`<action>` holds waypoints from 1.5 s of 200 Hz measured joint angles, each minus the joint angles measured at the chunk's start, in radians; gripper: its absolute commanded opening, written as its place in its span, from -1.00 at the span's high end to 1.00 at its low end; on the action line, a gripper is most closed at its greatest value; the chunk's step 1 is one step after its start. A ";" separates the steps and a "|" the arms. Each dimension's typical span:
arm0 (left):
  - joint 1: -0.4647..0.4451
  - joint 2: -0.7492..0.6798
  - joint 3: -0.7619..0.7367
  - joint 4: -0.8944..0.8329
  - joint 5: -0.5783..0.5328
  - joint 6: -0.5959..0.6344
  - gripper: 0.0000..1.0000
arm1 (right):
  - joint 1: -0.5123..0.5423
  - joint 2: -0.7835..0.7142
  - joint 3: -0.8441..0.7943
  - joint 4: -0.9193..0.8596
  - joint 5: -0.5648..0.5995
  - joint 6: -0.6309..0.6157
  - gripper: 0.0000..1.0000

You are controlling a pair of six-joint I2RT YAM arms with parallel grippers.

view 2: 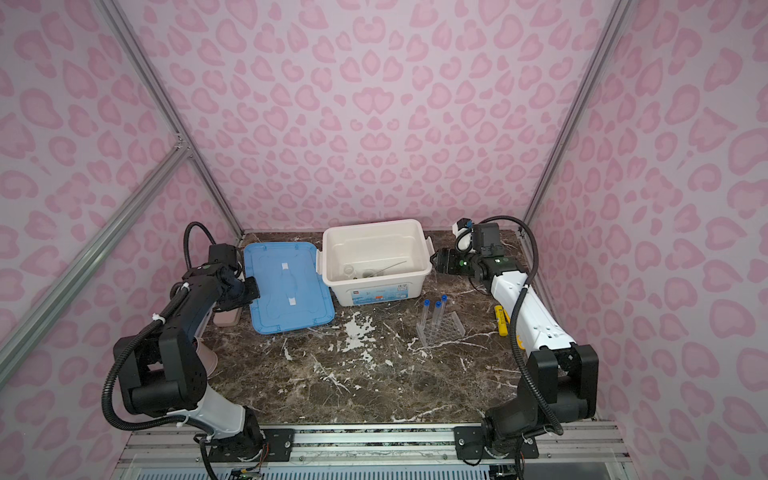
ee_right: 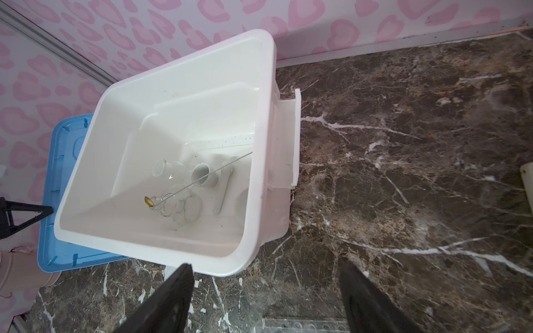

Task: Organize the chemistry lab equipment
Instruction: 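Lift the blue lid upright with left gripper and swing it toward the bin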

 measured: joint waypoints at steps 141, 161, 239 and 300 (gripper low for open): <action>0.047 -0.068 0.200 -0.078 -0.166 0.070 0.92 | 0.055 0.000 0.052 -0.007 -0.001 0.000 -0.65; 0.046 -0.091 0.220 -0.083 -0.171 0.076 0.92 | 0.061 0.000 0.059 -0.007 -0.002 0.000 -0.65; 0.046 -0.183 0.278 -0.082 -0.140 0.068 0.93 | 0.066 0.009 0.072 -0.011 -0.005 0.003 -0.65; 0.037 -0.241 0.284 -0.053 0.016 0.019 0.93 | 0.071 0.013 0.081 0.009 -0.053 -0.002 -0.75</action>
